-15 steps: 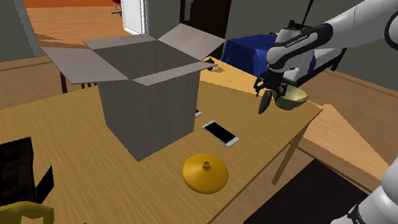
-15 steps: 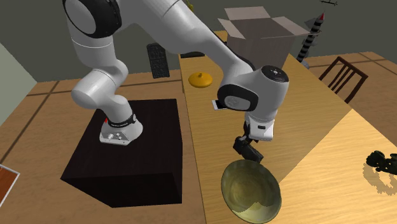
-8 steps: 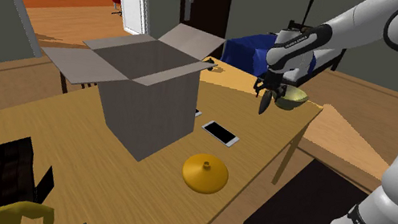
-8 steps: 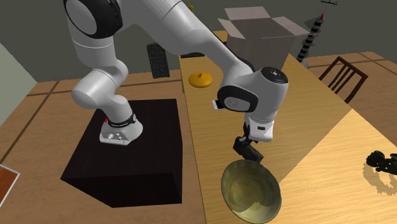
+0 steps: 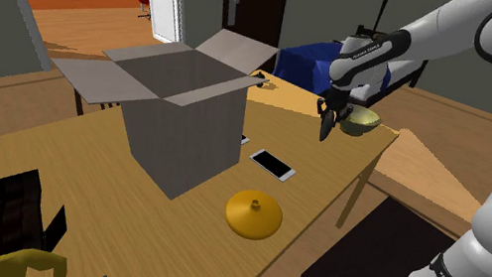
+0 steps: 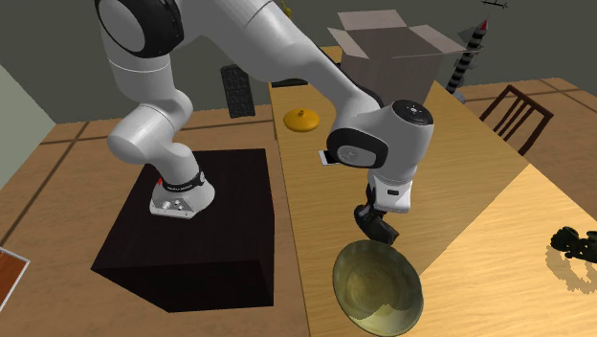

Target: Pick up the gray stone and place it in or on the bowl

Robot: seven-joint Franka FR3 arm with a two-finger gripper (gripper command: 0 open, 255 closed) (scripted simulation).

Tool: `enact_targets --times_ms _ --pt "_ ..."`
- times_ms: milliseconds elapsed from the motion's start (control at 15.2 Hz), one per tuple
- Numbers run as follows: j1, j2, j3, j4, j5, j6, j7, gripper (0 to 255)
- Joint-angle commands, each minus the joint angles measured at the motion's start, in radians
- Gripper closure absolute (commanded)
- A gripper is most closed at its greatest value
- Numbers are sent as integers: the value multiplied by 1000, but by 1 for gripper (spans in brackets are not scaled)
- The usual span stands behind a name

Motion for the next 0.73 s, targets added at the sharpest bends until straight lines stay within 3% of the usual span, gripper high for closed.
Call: enact_targets --times_ms 0,660 --pt "0 1 0 -1 0 0 0 255" --pt "1 -62 -2 41 -4 -104 1 255"
